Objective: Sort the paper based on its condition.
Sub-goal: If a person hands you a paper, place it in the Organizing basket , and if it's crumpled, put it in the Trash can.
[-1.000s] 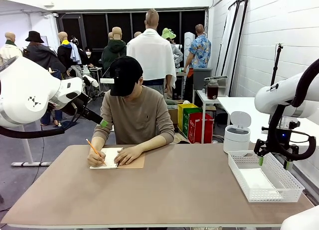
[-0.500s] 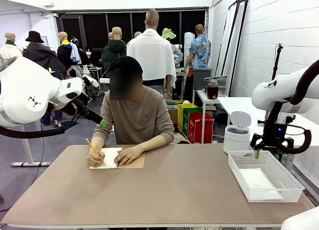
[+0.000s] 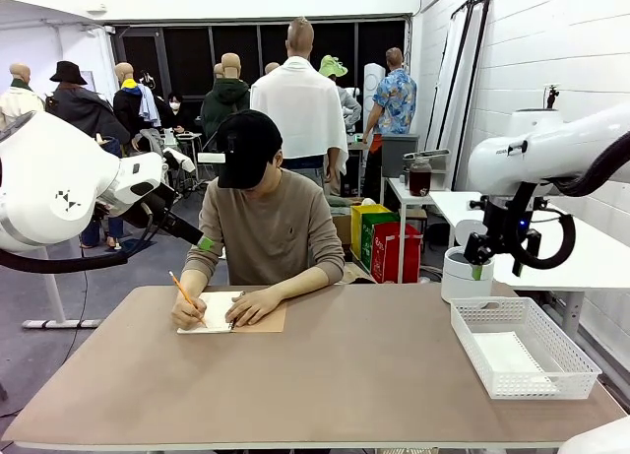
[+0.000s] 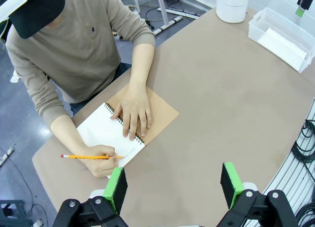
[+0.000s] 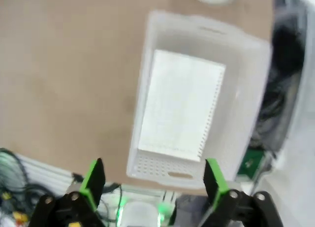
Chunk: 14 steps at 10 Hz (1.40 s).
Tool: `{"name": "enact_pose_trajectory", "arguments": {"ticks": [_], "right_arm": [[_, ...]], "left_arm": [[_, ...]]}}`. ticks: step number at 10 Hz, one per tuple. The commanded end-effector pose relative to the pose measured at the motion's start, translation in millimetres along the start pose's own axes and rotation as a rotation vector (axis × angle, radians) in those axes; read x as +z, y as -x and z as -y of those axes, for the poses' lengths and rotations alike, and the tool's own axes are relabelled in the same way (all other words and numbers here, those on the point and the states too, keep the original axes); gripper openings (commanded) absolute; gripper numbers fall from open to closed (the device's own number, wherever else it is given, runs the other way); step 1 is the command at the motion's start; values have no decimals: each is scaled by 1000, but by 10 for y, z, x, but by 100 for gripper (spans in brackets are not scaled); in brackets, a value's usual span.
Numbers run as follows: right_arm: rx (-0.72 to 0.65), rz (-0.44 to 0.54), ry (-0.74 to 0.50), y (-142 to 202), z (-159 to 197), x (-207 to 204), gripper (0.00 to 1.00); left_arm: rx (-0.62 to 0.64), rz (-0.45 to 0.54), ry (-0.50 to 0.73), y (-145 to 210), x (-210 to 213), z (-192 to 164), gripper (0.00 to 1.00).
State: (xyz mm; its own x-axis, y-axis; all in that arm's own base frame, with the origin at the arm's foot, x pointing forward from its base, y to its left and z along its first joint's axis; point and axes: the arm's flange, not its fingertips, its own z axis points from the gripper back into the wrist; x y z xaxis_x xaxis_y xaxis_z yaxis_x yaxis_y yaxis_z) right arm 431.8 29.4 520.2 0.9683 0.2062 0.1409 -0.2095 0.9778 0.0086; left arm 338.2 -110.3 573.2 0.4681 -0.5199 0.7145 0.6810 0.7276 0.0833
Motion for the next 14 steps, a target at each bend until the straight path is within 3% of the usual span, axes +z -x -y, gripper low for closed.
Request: {"name": "enact_pose_trajectory", "arguments": {"ticks": [1, 4, 5, 6, 7, 11, 14], "right_arm": [[184, 74, -125, 193, -93, 13, 100], [351, 153, -237, 407, -282, 173, 100], [354, 182, -244, 453, -305, 194, 100], [272, 168, -247, 422, -251, 171, 100], [336, 153, -208, 368, -343, 246, 100], [330, 157, -219, 411, -331, 242, 100], [546, 439, -260, 545, -687, 506, 100]], "left_arm": [[3, 0, 7, 8, 2, -7, 100], [3, 0, 7, 8, 2, -7, 100], [3, 0, 7, 8, 2, -7, 100], [3, 0, 7, 8, 2, -7, 100], [3, 0, 7, 8, 2, -7, 100], [3, 0, 7, 8, 2, -7, 100], [3, 0, 7, 8, 2, -7, 100]]}}
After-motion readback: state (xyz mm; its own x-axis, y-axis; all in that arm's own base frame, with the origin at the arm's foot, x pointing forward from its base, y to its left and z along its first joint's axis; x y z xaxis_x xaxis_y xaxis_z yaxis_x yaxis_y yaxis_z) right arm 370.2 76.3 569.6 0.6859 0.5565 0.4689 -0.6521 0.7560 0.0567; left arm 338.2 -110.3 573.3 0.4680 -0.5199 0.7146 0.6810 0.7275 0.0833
